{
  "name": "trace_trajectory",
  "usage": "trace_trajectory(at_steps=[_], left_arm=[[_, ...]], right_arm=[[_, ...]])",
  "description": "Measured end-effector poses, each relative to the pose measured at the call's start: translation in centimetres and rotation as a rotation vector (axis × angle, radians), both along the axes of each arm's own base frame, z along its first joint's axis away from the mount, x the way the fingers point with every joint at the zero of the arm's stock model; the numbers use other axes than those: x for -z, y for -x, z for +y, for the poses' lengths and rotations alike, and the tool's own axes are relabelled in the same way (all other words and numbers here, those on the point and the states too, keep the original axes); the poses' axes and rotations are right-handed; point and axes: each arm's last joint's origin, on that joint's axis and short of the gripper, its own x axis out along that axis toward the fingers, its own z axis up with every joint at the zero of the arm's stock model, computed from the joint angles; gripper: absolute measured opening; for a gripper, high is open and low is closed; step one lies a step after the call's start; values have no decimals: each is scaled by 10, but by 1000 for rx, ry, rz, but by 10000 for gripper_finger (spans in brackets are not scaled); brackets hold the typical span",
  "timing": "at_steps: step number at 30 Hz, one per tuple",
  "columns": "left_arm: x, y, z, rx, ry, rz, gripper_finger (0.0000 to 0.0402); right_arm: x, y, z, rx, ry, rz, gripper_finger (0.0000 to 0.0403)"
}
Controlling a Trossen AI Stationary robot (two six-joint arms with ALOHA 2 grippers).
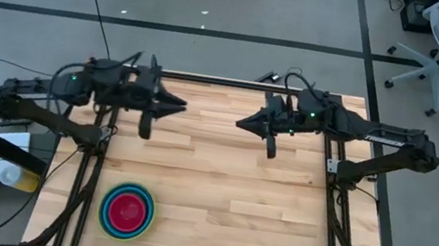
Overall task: Nest bowls inside each other
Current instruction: Return to Home Position
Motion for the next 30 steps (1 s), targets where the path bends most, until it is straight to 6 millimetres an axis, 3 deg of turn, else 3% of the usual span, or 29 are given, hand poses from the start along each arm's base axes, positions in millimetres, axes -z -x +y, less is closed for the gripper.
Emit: trace_trajectory(at_steps=[3,8,13,18,23,30], left_arm=[[17,20,-2,-3,-6,-2,33],[72,45,-9,29,71,-110,5],[124,73,-15,52,135,-144,3],[161,94,-18,89,29,-90,2],[182,102,-18,74,18,-86,1],[198,112,-16,55,27,-173,1]], right_arm=[[0,12,1,-2,17,-19,9],[13,39,4,43,4,-141,6],[51,68,13,77,-8,-227,4],[99,90,19,129,-103,-167,2],[130,105,21,149,-104,-186,2],[153,128,21,125,-82,-316,2]])
